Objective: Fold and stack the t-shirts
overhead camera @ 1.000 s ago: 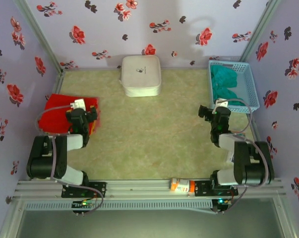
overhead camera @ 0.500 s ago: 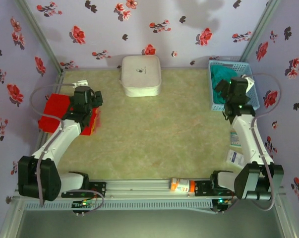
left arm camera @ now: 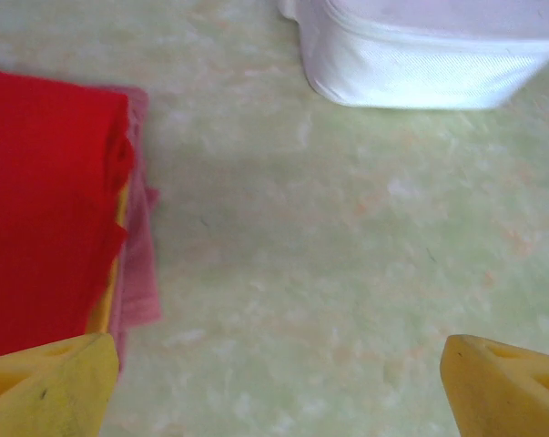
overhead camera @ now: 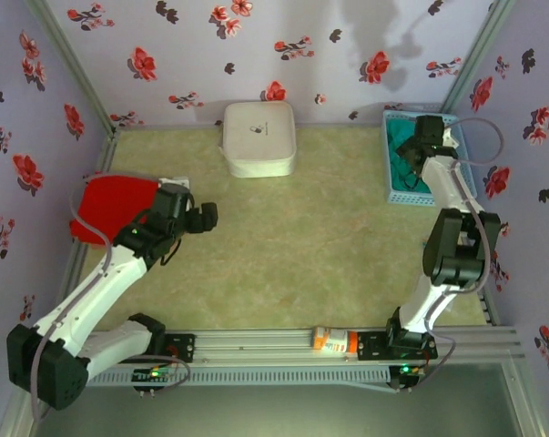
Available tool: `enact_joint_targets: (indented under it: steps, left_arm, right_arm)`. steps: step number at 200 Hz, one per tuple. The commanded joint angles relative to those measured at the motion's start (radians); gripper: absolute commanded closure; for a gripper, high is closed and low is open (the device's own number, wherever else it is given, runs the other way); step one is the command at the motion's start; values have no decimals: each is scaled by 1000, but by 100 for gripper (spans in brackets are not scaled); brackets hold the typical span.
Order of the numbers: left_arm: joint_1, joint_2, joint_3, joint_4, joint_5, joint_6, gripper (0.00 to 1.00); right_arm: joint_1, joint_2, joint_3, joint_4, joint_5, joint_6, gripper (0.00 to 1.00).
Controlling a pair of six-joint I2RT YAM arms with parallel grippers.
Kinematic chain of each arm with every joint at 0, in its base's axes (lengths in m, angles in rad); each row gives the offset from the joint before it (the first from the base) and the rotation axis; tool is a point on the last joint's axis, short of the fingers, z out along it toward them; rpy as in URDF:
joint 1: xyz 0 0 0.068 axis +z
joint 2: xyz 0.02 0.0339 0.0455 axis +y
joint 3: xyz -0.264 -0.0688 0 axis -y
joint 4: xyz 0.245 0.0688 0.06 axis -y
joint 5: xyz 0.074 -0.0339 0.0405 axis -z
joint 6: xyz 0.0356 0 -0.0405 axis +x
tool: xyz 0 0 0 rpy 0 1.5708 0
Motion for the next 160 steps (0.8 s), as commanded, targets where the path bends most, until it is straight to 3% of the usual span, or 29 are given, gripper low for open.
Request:
enact_joint_targets:
  steps: [1, 63, 86, 104, 122, 146, 160]
  left_arm:
    - [-36, -39, -39, -85, 25, -71, 9]
    - [-104, -105, -99, -101, 34, -145, 9]
    - [-115, -109, -108, -98, 35, -157, 9]
    - [-121, -106, -112, -86, 35, -160, 9]
    - [-124, -99, -111, -78, 34, -159, 9]
    - [-126, -92, -108, -68, 35, -155, 9]
    - [-127, -83, -108, -60, 35, -155, 9]
  right_arm:
    - [-28, 111, 98, -25, -71, 54, 7]
    - [-38, 498, 457, -206, -234, 56, 14]
    - [-39, 570, 524, -264, -241, 48, 16]
    - [-42, 593, 527, -265, -255, 49, 25]
    - [-51, 599, 514, -260, -268, 54, 43]
    - [-65, 587, 501, -258, -276, 55, 87]
    - [-67, 550, 483, -249, -268, 54, 100]
